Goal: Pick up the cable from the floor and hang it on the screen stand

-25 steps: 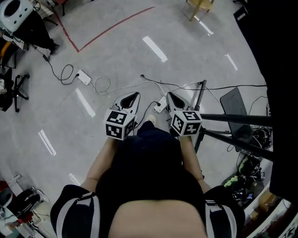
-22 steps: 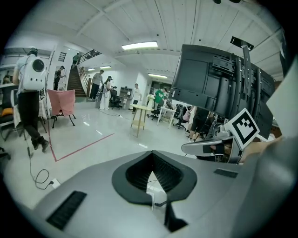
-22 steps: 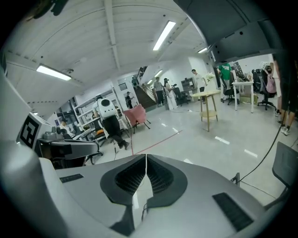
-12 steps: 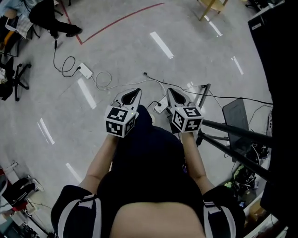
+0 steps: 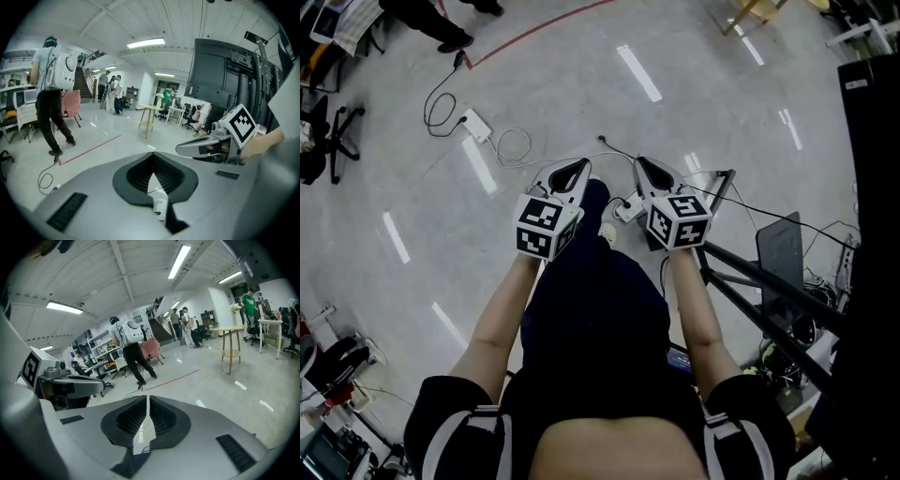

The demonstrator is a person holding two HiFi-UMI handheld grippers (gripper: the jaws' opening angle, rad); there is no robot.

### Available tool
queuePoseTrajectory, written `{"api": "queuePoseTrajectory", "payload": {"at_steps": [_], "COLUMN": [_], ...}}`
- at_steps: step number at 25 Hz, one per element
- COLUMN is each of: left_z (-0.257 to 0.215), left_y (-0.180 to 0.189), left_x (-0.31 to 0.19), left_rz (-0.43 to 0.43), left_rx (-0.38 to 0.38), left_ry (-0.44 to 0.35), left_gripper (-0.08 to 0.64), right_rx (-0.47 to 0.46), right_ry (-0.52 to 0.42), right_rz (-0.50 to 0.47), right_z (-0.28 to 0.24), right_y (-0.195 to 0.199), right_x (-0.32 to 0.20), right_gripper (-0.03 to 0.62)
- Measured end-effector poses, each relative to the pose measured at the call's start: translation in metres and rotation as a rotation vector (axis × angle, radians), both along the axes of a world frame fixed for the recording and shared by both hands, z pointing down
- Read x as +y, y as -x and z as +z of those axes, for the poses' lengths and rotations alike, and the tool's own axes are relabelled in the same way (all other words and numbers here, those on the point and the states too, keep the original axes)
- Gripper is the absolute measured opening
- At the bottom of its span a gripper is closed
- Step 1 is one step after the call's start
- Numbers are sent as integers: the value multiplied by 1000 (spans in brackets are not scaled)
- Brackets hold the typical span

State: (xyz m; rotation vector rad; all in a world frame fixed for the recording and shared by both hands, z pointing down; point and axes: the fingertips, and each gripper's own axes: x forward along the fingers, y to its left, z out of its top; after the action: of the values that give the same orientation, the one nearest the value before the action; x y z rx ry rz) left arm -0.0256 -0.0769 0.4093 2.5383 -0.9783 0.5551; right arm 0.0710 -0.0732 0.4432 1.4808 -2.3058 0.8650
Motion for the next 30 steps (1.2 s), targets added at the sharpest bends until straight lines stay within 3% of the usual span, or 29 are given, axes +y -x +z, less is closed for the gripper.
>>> {"api": "queuePoseTrajectory", "payload": {"at_steps": [7,11,15,21,30], "left_z": [20,51,94,159,285], "left_y": [6,7,3,-10,-4], "left_x": [-69,-96,-123,-154,-168], "left_rz": [-6,6,16,20,59], "left_rx": [20,-18,-21,-16,-53], "left_ry": [26,48,57,43,208], "left_gripper": [8,8,8,8,8], "right_rx": [-20,-59,-69,-17,79], "right_ry": [25,51,84,128,165], "right_rz": [12,12,-27,-114,-156], "right_z": [20,46,86,164,279], "right_y": [-3,-3,4,13,12], "right_x": [-73,-102,-127,-151,-172], "right_gripper": [26,32,126,169,193]}}
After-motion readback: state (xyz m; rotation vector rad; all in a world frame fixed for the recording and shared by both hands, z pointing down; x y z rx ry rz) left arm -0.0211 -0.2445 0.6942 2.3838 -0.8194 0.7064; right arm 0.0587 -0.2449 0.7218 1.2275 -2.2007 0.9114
